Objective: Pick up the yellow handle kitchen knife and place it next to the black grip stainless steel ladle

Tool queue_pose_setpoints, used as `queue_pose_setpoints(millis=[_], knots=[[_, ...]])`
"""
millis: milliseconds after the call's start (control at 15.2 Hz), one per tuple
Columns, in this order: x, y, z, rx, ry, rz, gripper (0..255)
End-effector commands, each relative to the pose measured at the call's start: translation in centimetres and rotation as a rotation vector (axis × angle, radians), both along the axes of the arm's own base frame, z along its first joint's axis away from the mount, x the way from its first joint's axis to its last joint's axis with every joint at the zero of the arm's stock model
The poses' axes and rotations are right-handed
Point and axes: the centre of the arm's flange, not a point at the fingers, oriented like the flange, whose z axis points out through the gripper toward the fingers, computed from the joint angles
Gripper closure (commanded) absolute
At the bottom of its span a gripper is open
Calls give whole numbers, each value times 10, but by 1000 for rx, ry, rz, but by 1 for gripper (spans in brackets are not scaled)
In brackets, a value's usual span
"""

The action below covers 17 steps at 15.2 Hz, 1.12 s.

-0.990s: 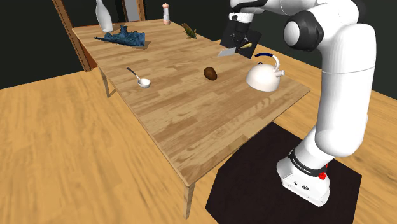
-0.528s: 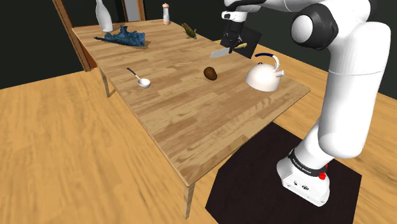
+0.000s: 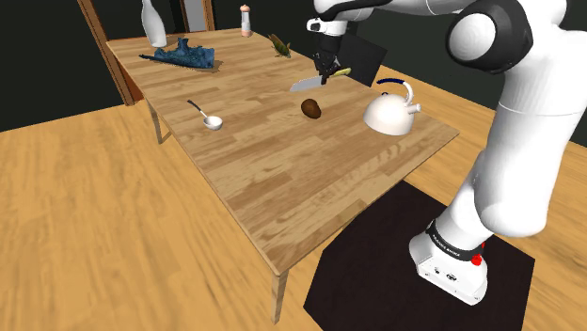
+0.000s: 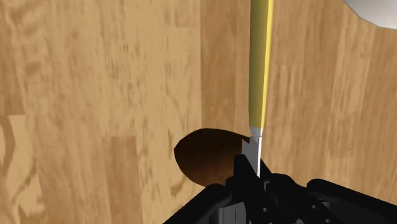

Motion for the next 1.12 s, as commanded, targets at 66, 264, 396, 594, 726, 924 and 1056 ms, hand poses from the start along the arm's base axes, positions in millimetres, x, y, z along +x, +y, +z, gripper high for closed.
queue_pose_setpoints(millis=[66, 264, 396, 594, 726, 924, 1056], knots=[[0, 42, -3, 0, 0, -1, 255], [1, 82, -2, 0, 0, -1, 255], [2, 108, -2, 0, 0, -1, 255], [3, 148, -2, 0, 0, -1, 255], [4, 174, -2, 0, 0, -1, 255], [6, 214, -2, 0, 0, -1, 255], [7, 240, -2, 0, 0, -1, 255]])
